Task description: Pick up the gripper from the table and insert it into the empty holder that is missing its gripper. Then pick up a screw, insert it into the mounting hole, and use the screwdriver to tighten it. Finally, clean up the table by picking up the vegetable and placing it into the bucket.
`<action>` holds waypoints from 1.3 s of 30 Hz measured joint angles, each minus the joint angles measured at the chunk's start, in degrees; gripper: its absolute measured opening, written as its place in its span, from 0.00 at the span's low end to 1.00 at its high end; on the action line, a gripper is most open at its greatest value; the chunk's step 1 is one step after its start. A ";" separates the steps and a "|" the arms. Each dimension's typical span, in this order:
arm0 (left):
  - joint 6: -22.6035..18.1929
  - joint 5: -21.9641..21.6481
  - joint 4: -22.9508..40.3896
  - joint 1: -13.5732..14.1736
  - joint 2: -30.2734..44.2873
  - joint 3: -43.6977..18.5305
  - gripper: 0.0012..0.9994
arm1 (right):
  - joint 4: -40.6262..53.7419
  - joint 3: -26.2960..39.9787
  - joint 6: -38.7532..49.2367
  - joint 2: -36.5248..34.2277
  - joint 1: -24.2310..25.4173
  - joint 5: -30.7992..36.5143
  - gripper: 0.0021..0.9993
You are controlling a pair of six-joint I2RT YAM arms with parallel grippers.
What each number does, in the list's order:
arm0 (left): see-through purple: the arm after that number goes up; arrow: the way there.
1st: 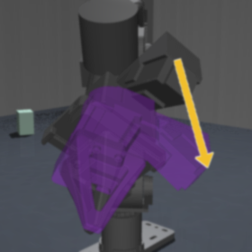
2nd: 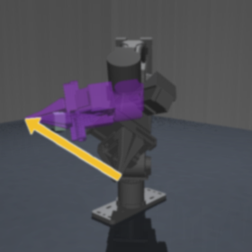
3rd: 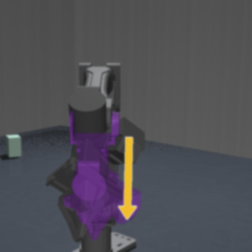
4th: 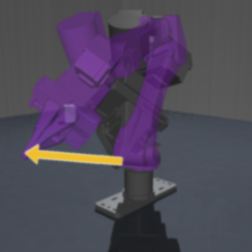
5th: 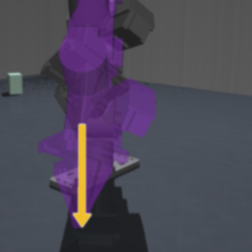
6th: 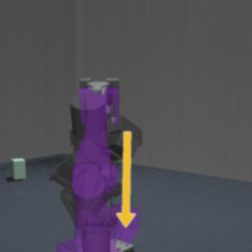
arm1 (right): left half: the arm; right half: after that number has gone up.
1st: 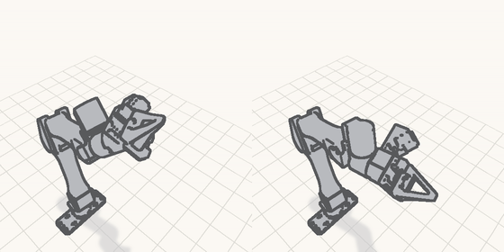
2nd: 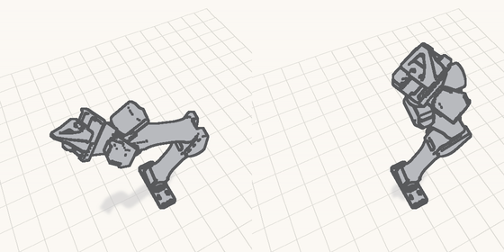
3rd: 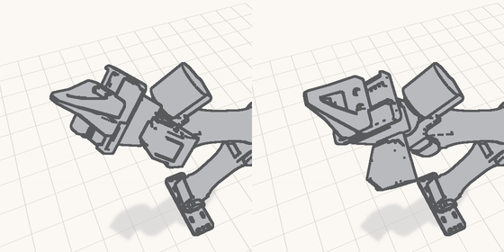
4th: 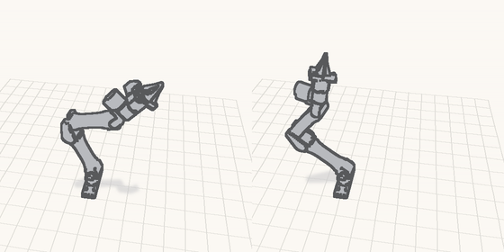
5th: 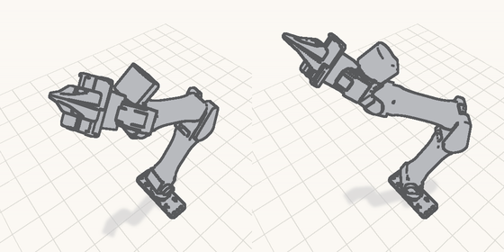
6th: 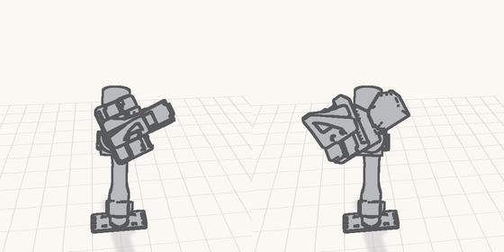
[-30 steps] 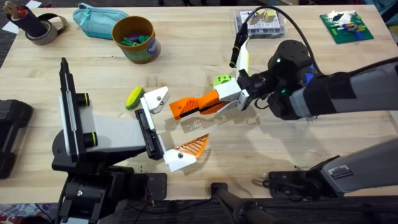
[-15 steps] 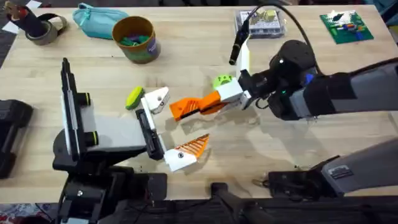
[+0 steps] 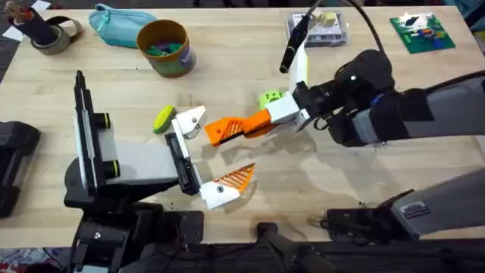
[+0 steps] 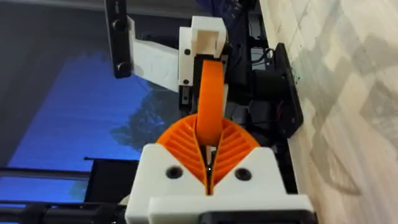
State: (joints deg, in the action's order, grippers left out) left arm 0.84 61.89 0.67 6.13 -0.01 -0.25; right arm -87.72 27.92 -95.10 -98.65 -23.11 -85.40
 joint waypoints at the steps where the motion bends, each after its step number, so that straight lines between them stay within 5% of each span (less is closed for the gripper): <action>1: 0.00 0.00 0.00 0.00 0.00 0.00 0.99 | -0.02 0.00 -0.14 0.00 -0.03 0.00 0.01; 39: 0.04 -0.42 5.14 0.00 0.04 -0.07 0.99 | -0.11 0.00 -0.91 0.00 -0.14 0.01 0.01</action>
State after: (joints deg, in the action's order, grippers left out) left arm 0.89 61.47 5.81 6.13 0.03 -0.32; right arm -87.83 27.92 -96.01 -98.65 -23.24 -85.39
